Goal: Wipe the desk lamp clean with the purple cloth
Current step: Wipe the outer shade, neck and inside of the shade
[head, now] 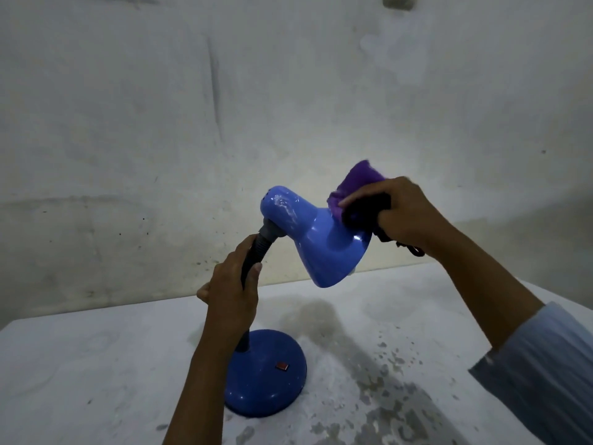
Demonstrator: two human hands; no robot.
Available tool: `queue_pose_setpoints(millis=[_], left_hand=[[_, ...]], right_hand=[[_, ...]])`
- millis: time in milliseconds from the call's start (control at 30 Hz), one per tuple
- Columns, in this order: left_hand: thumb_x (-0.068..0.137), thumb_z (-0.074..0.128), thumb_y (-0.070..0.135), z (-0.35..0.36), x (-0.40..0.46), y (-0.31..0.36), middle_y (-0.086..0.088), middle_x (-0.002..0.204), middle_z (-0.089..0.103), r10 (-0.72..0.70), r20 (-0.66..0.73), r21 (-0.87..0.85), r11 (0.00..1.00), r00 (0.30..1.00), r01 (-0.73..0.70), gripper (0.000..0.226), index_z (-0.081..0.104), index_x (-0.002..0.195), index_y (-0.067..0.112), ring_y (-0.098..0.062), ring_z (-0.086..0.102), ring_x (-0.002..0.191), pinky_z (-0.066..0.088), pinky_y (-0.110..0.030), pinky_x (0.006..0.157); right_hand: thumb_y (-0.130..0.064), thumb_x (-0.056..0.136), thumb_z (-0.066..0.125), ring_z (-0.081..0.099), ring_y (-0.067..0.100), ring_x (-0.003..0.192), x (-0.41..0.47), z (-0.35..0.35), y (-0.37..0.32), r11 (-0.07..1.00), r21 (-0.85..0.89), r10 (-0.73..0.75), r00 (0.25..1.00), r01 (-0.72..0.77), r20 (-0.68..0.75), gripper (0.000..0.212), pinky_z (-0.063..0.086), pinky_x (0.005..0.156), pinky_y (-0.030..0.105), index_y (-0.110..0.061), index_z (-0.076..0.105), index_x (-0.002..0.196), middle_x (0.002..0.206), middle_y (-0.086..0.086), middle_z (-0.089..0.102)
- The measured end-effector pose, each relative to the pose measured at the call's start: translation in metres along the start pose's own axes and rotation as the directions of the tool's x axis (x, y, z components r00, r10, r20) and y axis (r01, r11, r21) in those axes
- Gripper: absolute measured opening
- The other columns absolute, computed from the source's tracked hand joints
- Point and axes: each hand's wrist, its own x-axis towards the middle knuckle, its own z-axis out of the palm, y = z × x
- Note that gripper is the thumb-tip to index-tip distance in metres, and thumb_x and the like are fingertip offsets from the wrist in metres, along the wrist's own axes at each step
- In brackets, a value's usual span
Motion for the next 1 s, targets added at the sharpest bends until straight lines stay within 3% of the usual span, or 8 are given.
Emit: queue_pose_setpoints(millis=[67,233,367,433,533,600,700,1000], left_hand=[[0.095,0.047,0.019,0.000,0.000,0.001,0.000,0.116,0.060,-0.004,0.010,0.005,1.000,1.000,0.004,0.041,0.042,0.135,0.027,-0.021,0.052,0.108,0.019,-0.037,0.088],[0.096,0.047,0.020,-0.002,-0.001,0.003,0.004,0.115,0.059,-0.013,0.008,-0.008,1.000,1.000,0.013,0.041,0.041,0.135,0.029,-0.018,0.051,0.107,0.018,-0.036,0.087],[0.095,0.047,0.021,-0.004,-0.001,0.003,0.002,0.117,0.060,-0.013,0.011,-0.013,1.000,1.000,0.013,0.041,0.041,0.135,0.028,-0.021,0.051,0.108,0.018,-0.037,0.088],[0.095,0.047,0.020,-0.004,-0.001,0.004,0.001,0.116,0.060,-0.010,0.018,-0.012,1.000,1.000,0.010,0.041,0.041,0.135,0.028,-0.021,0.051,0.109,0.019,-0.037,0.088],[0.095,0.047,0.019,-0.004,-0.001,0.005,0.001,0.117,0.060,-0.015,0.033,-0.004,1.000,0.999,0.015,0.041,0.041,0.135,0.029,-0.021,0.051,0.109,0.020,-0.038,0.089],[0.095,0.047,0.020,-0.005,-0.001,0.006,0.000,0.117,0.060,-0.025,0.034,-0.013,1.000,0.999,0.025,0.042,0.040,0.135,0.029,-0.022,0.051,0.110,0.023,-0.042,0.093],[0.095,0.047,0.020,-0.007,-0.001,0.006,0.000,0.119,0.059,-0.019,0.033,-0.023,1.000,0.999,0.019,0.042,0.040,0.136,0.028,-0.021,0.052,0.111,0.026,-0.047,0.098],[0.095,0.048,0.021,-0.003,0.000,0.005,-0.004,0.120,0.060,-0.049,0.027,-0.005,0.999,0.998,0.049,0.041,0.042,0.135,0.025,-0.025,0.052,0.111,0.026,-0.047,0.096]], right_hand=[[0.015,0.065,0.041,0.057,0.008,0.052,0.006,0.000,0.005,0.995,-0.095,0.019,0.999,-0.015,0.047,0.062,0.045,0.045,0.020,-0.034,0.072,0.087,0.067,-0.011,0.062],[-0.012,0.086,0.057,0.061,0.029,0.065,0.024,-0.003,0.018,0.946,-0.277,0.202,0.973,-0.166,0.108,0.020,0.049,0.062,0.034,-0.017,0.069,0.101,0.069,0.006,0.058],[0.001,0.082,0.050,0.058,0.022,0.049,0.031,-0.006,0.008,0.995,-0.010,0.100,0.992,-0.099,0.076,0.040,0.045,0.040,0.023,-0.031,0.071,0.092,0.069,0.006,0.062],[0.008,0.077,0.042,0.062,0.026,0.065,0.036,-0.004,0.006,0.997,0.003,0.079,0.981,-0.081,0.179,0.051,0.053,0.051,0.030,-0.032,0.070,0.091,0.082,0.010,0.065],[0.001,0.083,0.044,0.056,0.024,0.075,0.042,0.004,0.010,0.958,-0.263,0.196,0.929,-0.114,0.312,0.031,0.046,0.063,0.030,-0.014,0.067,0.097,0.091,0.013,0.063],[-0.006,0.085,0.049,0.055,0.025,0.075,0.043,0.005,0.011,0.909,-0.400,0.229,0.942,-0.117,0.246,0.024,0.044,0.065,0.031,-0.012,0.065,0.101,0.090,0.013,0.063],[-0.004,0.081,0.051,0.056,0.026,0.068,0.041,0.007,0.004,0.945,-0.314,0.120,0.991,-0.096,0.058,0.035,0.051,0.064,0.036,-0.022,0.069,0.105,0.083,0.008,0.061],[0.005,0.070,0.060,0.049,0.022,0.085,-0.004,0.007,-0.022,0.925,-0.258,-0.263,0.960,0.279,0.096,0.039,0.043,0.070,0.030,-0.021,0.073,0.096,0.086,-0.001,0.065]])
